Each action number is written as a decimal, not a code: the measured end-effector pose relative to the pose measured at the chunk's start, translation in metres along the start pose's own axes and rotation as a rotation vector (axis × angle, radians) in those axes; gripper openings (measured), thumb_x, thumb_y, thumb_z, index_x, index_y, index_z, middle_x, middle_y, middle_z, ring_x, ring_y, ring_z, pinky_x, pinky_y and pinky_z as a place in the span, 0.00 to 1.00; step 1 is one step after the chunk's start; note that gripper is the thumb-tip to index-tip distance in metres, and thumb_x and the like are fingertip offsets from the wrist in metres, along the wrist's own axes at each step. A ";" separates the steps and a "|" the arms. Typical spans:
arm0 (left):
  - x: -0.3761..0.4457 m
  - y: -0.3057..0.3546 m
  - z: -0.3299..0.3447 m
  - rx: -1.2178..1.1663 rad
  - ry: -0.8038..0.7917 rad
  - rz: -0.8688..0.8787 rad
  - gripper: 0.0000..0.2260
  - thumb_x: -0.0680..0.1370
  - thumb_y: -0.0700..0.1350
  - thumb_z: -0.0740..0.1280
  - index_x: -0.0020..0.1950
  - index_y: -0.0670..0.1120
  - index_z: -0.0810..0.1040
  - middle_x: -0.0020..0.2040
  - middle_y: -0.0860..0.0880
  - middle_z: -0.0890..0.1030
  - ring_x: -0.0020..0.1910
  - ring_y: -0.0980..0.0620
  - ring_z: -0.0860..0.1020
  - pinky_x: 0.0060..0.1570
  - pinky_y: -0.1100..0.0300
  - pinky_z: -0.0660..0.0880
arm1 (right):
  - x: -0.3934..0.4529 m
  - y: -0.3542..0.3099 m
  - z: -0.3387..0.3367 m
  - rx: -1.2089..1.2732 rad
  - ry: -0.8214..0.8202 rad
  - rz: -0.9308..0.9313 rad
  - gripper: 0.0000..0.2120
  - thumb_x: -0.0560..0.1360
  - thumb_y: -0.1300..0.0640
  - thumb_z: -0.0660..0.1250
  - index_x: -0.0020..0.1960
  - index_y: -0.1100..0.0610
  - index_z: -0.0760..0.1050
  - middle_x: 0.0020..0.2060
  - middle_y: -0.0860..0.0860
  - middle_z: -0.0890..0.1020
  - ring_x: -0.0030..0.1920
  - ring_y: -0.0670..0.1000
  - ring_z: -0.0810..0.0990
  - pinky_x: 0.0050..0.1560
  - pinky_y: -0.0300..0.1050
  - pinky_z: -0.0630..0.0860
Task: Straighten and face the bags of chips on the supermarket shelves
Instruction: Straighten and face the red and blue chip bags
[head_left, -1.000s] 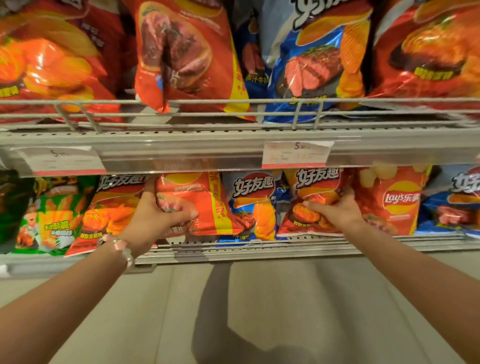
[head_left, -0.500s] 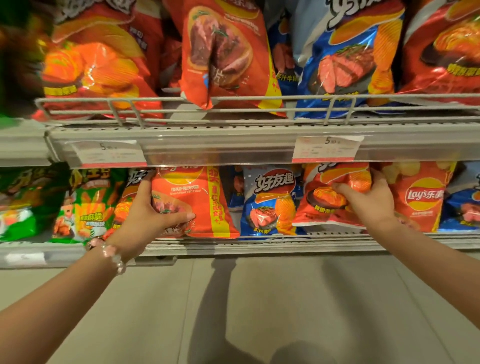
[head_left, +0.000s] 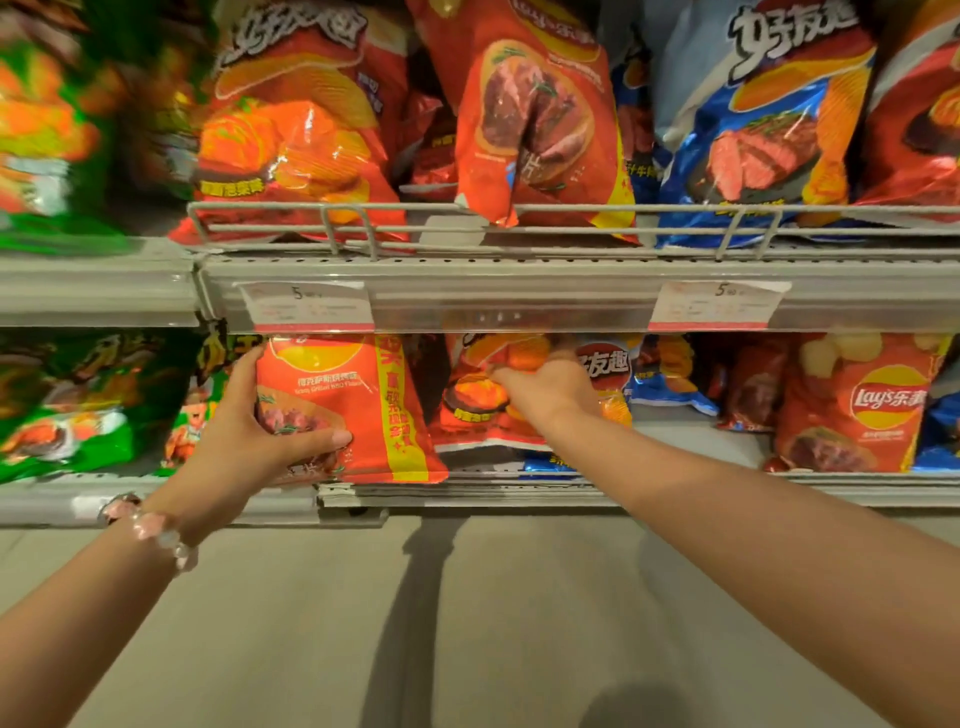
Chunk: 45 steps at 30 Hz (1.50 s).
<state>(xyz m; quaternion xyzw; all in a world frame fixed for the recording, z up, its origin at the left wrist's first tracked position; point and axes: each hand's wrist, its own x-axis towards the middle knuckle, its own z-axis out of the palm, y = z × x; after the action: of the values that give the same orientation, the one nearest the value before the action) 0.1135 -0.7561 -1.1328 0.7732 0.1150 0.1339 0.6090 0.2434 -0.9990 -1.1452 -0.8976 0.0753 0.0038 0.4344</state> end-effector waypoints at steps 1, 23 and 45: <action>-0.002 -0.003 -0.004 -0.005 0.001 0.000 0.47 0.54 0.43 0.79 0.70 0.55 0.65 0.58 0.50 0.78 0.55 0.50 0.80 0.51 0.45 0.79 | -0.001 -0.002 0.011 -0.053 -0.005 0.001 0.27 0.66 0.36 0.71 0.53 0.56 0.75 0.45 0.54 0.83 0.49 0.57 0.81 0.46 0.46 0.76; -0.010 -0.002 0.060 -0.106 -0.177 0.013 0.43 0.53 0.42 0.80 0.64 0.60 0.67 0.53 0.56 0.81 0.49 0.61 0.81 0.39 0.66 0.79 | -0.049 0.013 -0.020 0.518 -0.713 -0.048 0.54 0.61 0.34 0.73 0.76 0.43 0.45 0.62 0.41 0.72 0.56 0.42 0.76 0.42 0.34 0.75; -0.050 0.086 0.300 -0.412 -0.412 -0.526 0.41 0.51 0.51 0.84 0.61 0.44 0.78 0.55 0.42 0.83 0.50 0.44 0.83 0.40 0.52 0.81 | 0.015 0.163 -0.203 0.777 -0.766 0.066 0.35 0.69 0.65 0.73 0.71 0.52 0.63 0.60 0.57 0.79 0.59 0.60 0.79 0.61 0.64 0.73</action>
<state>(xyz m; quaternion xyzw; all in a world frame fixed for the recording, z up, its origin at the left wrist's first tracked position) 0.1721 -1.0665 -1.1195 0.5894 0.1554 -0.1645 0.7755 0.2242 -1.2592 -1.1471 -0.6026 -0.0642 0.3161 0.7299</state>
